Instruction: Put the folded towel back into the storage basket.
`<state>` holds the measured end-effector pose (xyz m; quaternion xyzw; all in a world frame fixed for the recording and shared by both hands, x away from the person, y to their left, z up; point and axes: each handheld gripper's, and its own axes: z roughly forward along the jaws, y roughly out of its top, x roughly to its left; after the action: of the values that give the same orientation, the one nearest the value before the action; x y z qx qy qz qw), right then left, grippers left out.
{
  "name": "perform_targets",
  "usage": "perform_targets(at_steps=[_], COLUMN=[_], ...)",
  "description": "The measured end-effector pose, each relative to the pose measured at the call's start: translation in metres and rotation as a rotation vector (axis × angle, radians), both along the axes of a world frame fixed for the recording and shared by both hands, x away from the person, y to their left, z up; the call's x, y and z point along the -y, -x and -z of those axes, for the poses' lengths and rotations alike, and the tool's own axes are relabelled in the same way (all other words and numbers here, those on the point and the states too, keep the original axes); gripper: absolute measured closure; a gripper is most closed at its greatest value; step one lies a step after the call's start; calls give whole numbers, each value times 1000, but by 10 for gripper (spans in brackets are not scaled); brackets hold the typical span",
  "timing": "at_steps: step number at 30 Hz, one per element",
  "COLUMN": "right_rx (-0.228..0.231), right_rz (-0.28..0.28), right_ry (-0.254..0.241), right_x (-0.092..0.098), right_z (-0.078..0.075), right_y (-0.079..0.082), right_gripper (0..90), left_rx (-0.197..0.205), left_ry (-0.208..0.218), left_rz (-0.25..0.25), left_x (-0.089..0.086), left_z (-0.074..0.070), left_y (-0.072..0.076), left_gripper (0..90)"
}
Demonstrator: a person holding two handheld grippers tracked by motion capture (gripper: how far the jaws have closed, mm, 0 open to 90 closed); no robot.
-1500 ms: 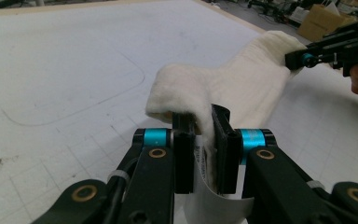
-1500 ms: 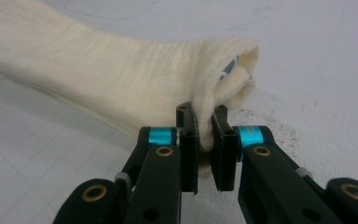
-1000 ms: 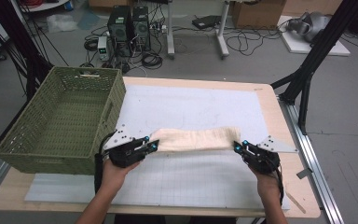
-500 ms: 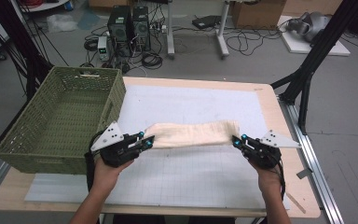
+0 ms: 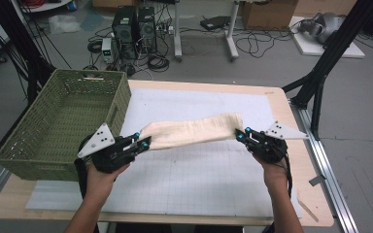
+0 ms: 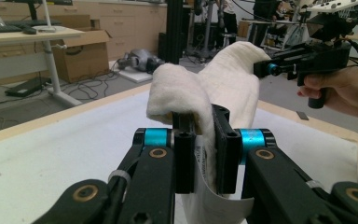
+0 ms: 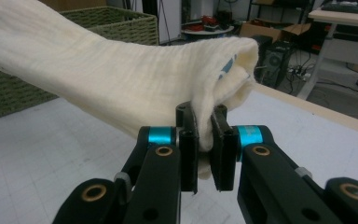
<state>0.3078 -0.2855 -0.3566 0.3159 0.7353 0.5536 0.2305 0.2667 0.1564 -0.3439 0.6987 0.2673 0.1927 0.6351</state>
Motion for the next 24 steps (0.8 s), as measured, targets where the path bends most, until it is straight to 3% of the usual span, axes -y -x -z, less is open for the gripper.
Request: perform_targets(at_steps=[14, 24], right_rx=[25, 28], right_rz=[-43, -59], right_ry=[13, 27], right_x=[-23, -40], right_z=[-23, -34], right_y=[-21, -34], right_gripper=[835, 835], left_rx=[17, 34], left_ry=[24, 17], left_rz=[-60, -96], left_x=[-19, -30], left_z=[-10, -13], left_y=[4, 9], left_gripper=[809, 810])
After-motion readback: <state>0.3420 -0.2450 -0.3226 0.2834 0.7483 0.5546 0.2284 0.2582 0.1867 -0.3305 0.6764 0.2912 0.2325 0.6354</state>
